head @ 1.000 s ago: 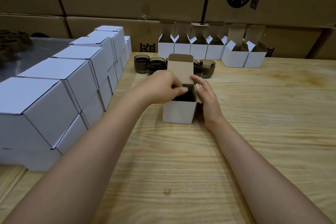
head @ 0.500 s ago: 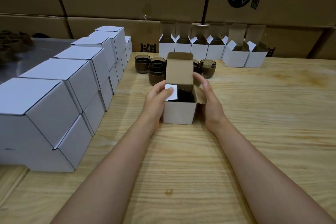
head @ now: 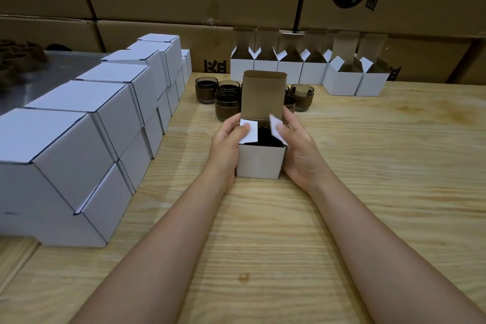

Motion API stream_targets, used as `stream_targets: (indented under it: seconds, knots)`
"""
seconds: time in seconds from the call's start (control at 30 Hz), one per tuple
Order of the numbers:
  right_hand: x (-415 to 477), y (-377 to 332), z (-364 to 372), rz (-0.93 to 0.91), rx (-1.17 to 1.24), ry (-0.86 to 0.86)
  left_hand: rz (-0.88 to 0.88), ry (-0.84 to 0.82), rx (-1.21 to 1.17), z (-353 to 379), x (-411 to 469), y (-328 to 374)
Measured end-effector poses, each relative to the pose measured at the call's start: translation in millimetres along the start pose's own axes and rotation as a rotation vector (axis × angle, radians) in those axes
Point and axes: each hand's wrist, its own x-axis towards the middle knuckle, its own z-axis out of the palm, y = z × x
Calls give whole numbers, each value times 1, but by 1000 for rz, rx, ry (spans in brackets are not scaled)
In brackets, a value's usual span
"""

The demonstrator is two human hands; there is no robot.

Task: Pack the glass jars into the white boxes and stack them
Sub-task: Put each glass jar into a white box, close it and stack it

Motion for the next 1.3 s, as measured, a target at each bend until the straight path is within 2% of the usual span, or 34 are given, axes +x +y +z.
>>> stream_targets:
  seconds: [0.13, 0.33, 0.53, 1.0, 1.3]
  knots:
    - [1, -1, 6, -58, -105, 1, 15, -20, 12, 0, 0, 1]
    - [-1, 1, 4, -50, -14, -37, 83, -28, 56, 1, -2, 0]
    - [-7, -2, 5, -32, -87, -134, 110, -6, 104, 1, -4, -2]
    - [-10, 0, 7, -94, -255, -72, 117, -23, 130, -1, -3, -3]
    - [-9, 1, 10, -166, -265, -21, 109, -46, 118, -1, -3, -3]
